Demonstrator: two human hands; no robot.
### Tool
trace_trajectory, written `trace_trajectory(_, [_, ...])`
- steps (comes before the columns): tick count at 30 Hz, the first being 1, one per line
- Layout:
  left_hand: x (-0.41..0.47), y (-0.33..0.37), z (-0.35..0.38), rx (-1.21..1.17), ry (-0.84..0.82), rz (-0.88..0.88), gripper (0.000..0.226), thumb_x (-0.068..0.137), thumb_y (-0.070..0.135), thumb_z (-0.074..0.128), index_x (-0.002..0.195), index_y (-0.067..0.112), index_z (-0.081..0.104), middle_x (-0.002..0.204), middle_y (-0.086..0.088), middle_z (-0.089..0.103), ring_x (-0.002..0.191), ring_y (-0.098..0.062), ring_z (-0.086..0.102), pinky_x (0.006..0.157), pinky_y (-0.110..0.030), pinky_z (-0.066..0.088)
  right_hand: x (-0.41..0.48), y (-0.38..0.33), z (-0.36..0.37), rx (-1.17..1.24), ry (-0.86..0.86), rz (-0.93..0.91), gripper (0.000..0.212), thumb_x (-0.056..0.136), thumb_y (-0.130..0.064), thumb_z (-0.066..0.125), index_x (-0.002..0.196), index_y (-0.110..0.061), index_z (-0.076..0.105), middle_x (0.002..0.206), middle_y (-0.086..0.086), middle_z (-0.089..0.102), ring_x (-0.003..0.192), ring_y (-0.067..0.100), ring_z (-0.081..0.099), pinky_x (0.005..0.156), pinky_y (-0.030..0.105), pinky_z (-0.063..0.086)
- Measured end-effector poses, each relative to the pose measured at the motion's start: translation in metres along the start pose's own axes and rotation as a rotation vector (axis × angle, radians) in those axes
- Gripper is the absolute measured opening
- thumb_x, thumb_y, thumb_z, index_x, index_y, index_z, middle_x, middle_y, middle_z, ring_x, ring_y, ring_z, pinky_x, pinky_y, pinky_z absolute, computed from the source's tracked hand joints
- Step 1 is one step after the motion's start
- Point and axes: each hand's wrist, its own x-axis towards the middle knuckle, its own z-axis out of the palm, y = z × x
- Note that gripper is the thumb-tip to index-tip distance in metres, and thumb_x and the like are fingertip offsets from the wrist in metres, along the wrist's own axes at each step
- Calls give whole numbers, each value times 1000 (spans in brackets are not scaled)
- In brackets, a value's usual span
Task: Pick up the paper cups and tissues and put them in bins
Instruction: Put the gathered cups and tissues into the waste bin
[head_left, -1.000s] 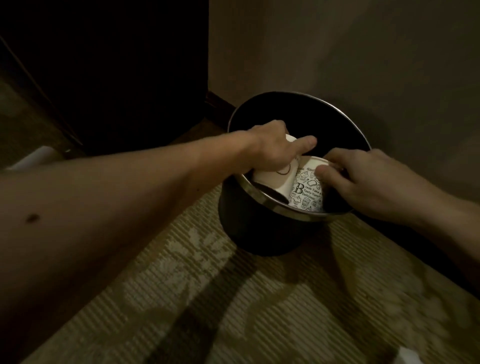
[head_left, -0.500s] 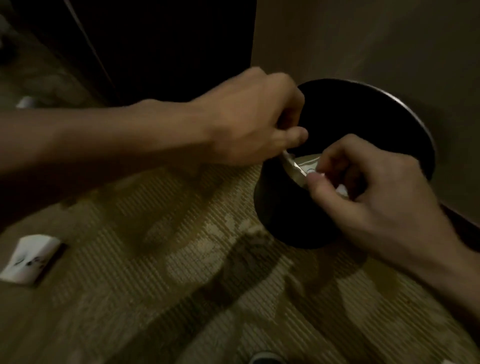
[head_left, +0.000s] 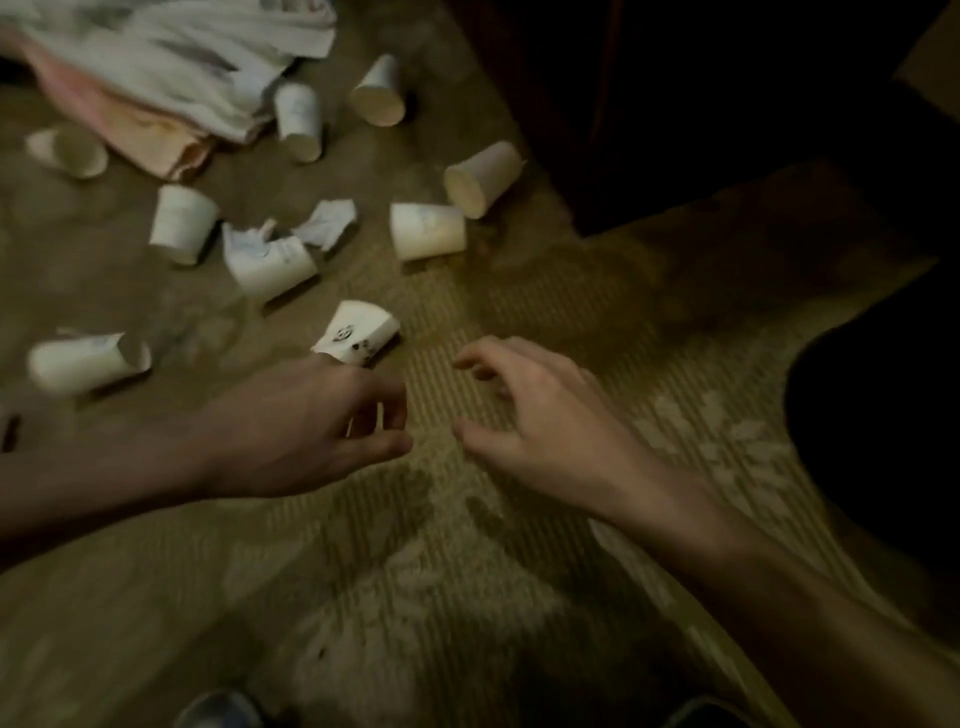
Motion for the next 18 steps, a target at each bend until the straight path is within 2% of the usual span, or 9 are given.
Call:
trace_trajectory(3, [-4, -36, 27, -28, 44, -175, 24, 86, 59, 52, 90, 36, 59, 70, 18, 58, 67, 4, 57, 59, -22, 44, 33, -3, 27, -5, -48, 8, 46, 87, -37, 66, 130, -30, 50, 126, -6, 56, 112, 13, 54, 89, 31, 46])
trace_trajectory(5, [-1, -59, 39, -60, 94, -268, 20, 89, 49, 59, 101, 33, 62, 80, 16, 59, 70, 1, 56, 63, -26, 46, 55, -2, 45, -13, -106, 20, 49, 89, -34, 64, 135, -29, 47, 132, -4, 54, 119, 16, 51, 92, 31, 42])
trace_trajectory(7, [4, -80, 48, -123, 168, -358, 28, 89, 43, 63, 111, 25, 60, 93, 7, 62, 79, -12, 59, 69, -32, 49, 75, 1, 63, -18, -171, 48, 56, 91, -30, 62, 142, -27, 40, 140, -1, 49, 127, 18, 46, 98, 32, 39])
trace_trajectory(10, [17, -107, 60, -198, 304, -437, 39, 89, 44, 64, 119, 22, 55, 104, 2, 57, 87, -17, 56, 73, -34, 46, 100, 5, 82, 20, -202, 145, 63, 92, -30, 61, 147, -31, 31, 144, 0, 44, 131, 19, 43, 102, 31, 34])
trace_trajectory(12, [28, -122, 66, -266, 380, -500, 44, 90, 47, 62, 124, 21, 51, 111, 2, 52, 91, -17, 54, 78, -34, 45, 113, 5, 94, 144, -179, 274, 62, 92, -35, 60, 146, -34, 32, 143, -3, 47, 129, 18, 46, 105, 34, 36])
trace_trajectory(15, [46, -136, 72, -559, 466, -652, 48, 92, 49, 59, 128, 20, 47, 110, 1, 53, 89, -14, 56, 76, -33, 44, 129, 7, 109, 355, -134, 444, 56, 93, -41, 60, 143, -27, 40, 133, -3, 57, 115, 17, 57, 101, 42, 47])
trace_trajectory(18, [60, -142, 77, -844, 419, -759, 51, 93, 51, 57, 131, 20, 47, 106, 2, 57, 84, -9, 56, 67, -30, 47, 142, 10, 119, 476, -106, 534, 57, 93, -41, 60, 142, -17, 42, 122, -1, 63, 107, 17, 62, 98, 43, 50])
